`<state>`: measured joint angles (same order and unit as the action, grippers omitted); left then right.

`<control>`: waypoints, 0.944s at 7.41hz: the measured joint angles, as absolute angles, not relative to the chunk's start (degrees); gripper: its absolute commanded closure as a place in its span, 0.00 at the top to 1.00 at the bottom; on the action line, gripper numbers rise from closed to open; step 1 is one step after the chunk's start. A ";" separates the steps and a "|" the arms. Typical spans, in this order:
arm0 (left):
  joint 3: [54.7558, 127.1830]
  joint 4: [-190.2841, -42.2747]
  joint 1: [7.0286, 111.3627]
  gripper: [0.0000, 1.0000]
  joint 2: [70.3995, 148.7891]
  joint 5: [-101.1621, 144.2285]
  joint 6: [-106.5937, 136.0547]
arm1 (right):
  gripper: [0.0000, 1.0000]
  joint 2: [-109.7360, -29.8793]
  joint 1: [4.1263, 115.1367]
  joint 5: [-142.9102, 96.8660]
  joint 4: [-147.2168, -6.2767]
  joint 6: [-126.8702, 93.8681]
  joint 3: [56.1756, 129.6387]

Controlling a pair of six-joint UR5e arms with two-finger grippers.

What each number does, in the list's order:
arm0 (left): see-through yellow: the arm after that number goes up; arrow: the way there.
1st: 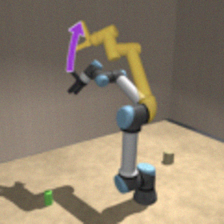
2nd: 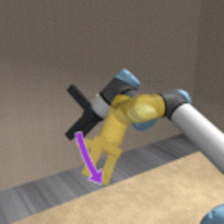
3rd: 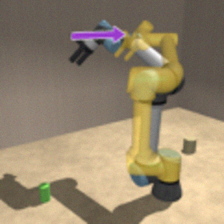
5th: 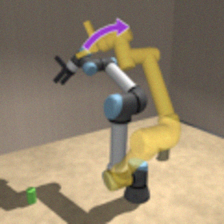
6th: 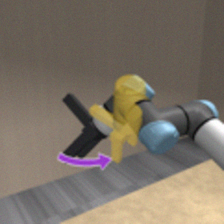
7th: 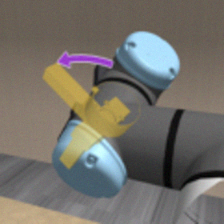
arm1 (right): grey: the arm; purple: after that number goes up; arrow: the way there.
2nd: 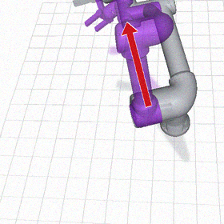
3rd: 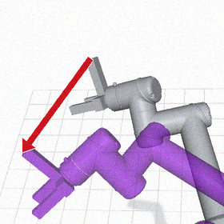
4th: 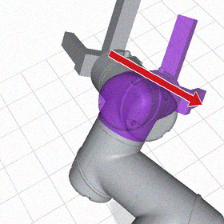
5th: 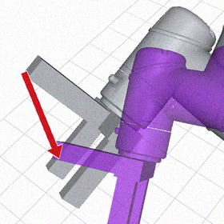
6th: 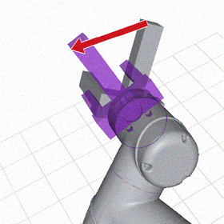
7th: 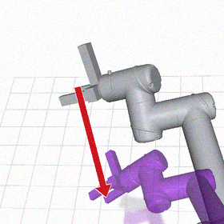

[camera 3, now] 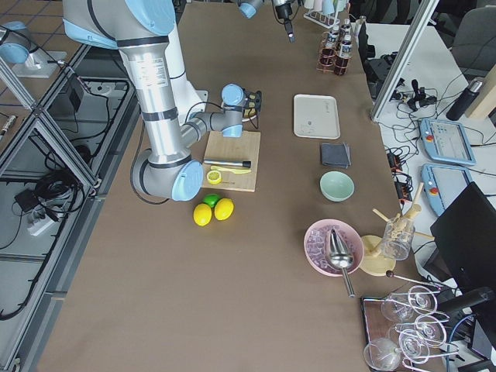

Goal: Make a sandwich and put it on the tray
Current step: 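Carry the bread slice over the egg and lay it on top with the right gripper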

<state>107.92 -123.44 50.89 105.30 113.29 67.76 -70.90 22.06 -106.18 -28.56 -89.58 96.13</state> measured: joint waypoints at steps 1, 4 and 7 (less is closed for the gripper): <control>107.78 -123.44 50.89 0.98 105.43 113.29 67.76 | 0.00 -70.59 21.10 -104.99 -28.52 -89.53 95.32; 107.70 -123.48 50.89 0.98 105.60 113.29 67.76 | 0.35 -70.90 18.87 -102.62 -28.48 -89.56 94.52; 107.67 -123.42 50.89 0.98 105.95 113.29 67.84 | 1.00 -71.58 18.49 -100.90 -28.41 -89.70 94.97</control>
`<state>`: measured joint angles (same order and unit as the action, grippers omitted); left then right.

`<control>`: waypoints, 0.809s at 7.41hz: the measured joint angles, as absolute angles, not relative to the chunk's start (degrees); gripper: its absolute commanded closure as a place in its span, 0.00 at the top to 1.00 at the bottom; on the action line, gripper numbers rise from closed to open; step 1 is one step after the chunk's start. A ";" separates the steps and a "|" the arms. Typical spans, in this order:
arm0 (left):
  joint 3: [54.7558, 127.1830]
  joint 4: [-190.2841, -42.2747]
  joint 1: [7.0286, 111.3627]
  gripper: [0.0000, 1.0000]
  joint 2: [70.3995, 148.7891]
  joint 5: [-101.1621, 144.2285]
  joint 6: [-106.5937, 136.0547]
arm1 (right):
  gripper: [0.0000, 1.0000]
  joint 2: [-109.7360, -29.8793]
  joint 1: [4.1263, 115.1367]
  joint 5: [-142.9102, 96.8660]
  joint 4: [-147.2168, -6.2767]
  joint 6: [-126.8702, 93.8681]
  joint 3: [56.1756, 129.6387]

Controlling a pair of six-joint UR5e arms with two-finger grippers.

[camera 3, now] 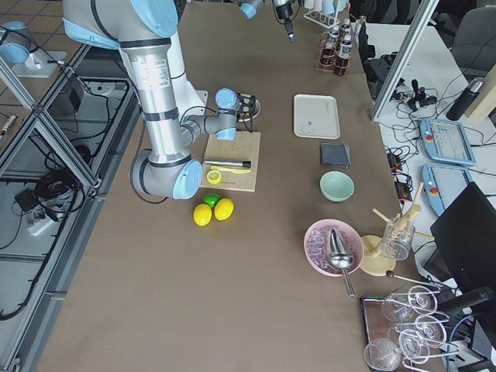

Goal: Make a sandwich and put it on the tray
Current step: 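Carry the bread slice over the egg and lay it on top with the right gripper, then withdraw the right gripper toward the green bowl while the left gripper moves to the plate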

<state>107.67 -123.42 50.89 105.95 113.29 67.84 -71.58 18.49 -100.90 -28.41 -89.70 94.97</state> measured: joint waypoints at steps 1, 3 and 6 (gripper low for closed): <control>107.67 -123.41 50.85 0.98 106.27 113.34 67.89 | 1.00 -72.05 18.96 -100.62 -28.39 -89.87 95.79; 107.76 -123.43 50.74 0.98 106.61 113.51 68.29 | 1.00 -73.13 21.04 -101.89 -28.44 -90.14 97.99; 108.00 -123.36 46.98 0.98 108.56 111.48 73.45 | 1.00 -73.57 28.53 -109.66 -34.49 -90.75 102.34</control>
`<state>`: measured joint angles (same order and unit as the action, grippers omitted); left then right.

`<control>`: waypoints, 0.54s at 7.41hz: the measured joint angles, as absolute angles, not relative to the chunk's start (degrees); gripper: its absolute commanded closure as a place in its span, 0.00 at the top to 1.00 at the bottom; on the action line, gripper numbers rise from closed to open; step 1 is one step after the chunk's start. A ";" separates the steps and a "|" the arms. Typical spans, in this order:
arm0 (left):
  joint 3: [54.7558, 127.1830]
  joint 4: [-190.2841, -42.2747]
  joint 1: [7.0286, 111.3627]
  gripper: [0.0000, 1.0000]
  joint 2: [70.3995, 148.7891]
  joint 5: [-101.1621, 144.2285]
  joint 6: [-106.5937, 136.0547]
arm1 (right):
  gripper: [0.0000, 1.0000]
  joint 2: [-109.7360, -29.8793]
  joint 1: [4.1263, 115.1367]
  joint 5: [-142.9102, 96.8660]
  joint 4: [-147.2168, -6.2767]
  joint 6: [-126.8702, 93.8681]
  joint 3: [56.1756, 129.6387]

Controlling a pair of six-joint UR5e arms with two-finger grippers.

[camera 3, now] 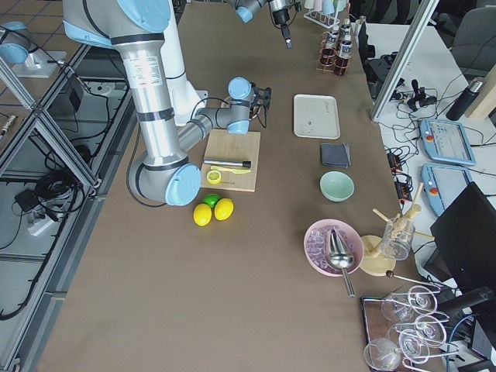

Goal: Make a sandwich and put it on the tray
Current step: 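Withdraw the right gripper toward the green bowl while the left gripper moves to the plate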

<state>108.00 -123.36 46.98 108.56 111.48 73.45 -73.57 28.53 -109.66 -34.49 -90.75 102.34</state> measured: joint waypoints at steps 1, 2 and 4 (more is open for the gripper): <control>108.14 -123.33 44.21 0.97 109.15 108.70 75.73 | 1.00 -73.53 32.18 -112.97 -38.54 -90.72 103.58; 108.23 -123.32 41.01 0.92 109.72 105.53 77.59 | 1.00 -73.50 35.79 -115.76 -42.50 -90.13 104.11; 108.45 -123.31 34.82 0.89 110.44 99.38 80.53 | 1.00 -73.51 42.22 -119.76 -50.51 -82.31 104.04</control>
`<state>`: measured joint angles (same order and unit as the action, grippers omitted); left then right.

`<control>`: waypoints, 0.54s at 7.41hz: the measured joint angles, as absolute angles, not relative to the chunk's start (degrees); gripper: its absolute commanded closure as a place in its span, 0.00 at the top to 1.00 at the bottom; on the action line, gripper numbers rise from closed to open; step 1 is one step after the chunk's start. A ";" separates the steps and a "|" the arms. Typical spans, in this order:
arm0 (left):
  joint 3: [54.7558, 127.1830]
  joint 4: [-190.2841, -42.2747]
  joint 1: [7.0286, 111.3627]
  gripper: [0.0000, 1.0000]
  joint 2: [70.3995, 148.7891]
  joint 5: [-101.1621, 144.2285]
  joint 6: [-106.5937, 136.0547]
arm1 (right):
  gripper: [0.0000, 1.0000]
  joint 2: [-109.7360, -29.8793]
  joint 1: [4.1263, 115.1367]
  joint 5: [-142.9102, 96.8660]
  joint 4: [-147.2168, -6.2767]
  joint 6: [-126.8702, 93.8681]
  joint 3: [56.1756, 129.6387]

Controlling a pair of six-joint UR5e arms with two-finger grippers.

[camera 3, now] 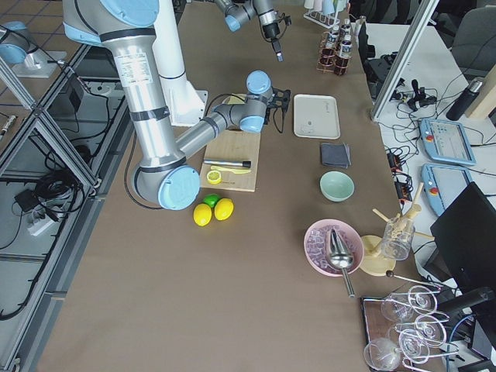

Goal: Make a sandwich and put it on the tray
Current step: 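Withdraw the right gripper toward the green bowl while the left gripper moves to the plate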

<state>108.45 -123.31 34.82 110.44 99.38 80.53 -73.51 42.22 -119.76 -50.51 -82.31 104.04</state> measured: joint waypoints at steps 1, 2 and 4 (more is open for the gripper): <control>108.40 -123.31 31.65 0.85 110.62 96.27 81.15 | 1.00 -73.55 44.74 -121.15 -54.57 -76.84 103.91; 108.20 -123.31 28.13 0.77 110.70 92.75 81.73 | 1.00 -73.63 46.74 -121.94 -57.87 -72.42 103.84; 107.77 -123.31 21.83 0.63 110.57 86.73 82.50 | 1.00 -74.44 50.54 -124.55 -62.80 -64.63 103.68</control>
<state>107.77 -123.31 21.83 110.57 86.73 82.50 -74.44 50.54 -124.55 -62.80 -64.63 103.68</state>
